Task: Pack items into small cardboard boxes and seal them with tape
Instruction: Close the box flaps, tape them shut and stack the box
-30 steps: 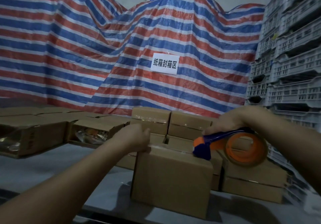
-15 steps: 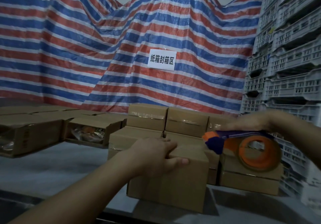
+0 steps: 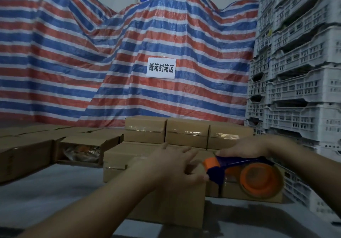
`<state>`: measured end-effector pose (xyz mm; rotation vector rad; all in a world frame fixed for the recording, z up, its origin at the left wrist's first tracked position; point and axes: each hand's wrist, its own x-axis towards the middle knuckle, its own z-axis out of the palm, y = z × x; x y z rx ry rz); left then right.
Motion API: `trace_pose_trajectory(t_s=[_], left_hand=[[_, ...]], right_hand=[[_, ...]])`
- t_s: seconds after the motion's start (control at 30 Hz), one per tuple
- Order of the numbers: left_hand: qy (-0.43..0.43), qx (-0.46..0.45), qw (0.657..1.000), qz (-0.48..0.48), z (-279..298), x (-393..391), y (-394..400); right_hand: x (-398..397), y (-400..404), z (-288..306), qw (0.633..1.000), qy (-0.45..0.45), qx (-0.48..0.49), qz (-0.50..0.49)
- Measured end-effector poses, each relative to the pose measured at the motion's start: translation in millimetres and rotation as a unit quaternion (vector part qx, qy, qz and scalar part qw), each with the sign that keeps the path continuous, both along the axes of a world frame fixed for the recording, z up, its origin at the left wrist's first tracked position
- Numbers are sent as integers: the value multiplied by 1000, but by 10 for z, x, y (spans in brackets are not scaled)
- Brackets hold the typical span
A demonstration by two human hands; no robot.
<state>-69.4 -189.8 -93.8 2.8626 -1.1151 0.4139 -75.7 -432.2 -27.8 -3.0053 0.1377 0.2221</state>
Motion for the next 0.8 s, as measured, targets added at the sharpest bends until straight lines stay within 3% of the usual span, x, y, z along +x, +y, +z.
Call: trace_pose_trajectory(t_s=[0.13, 0.3, 0.5, 0.63, 0.7, 0.8], left_hand=[[38, -17, 998, -51, -96, 36, -105], [18, -31, 999, -37, -132, 110, -75], [11, -44, 998, -49, -128, 71, -89], [15, -45, 998, -39, -140, 48, -80], [9, -45, 998, -40, -137, 49, -87], [5, -42, 998, -47, -138, 45, -90]], right_hand=[[2, -54, -8, 1000, 12, -29, -2], [-216, -409, 56, 988, -53, 141, 22], [-72, -11, -78, 995, -20, -99, 4], [-6, 351, -230, 932, -33, -358, 42], [12, 347, -388, 932, -53, -354, 55], [-97, 241, -562, 917, -174, -351, 79]])
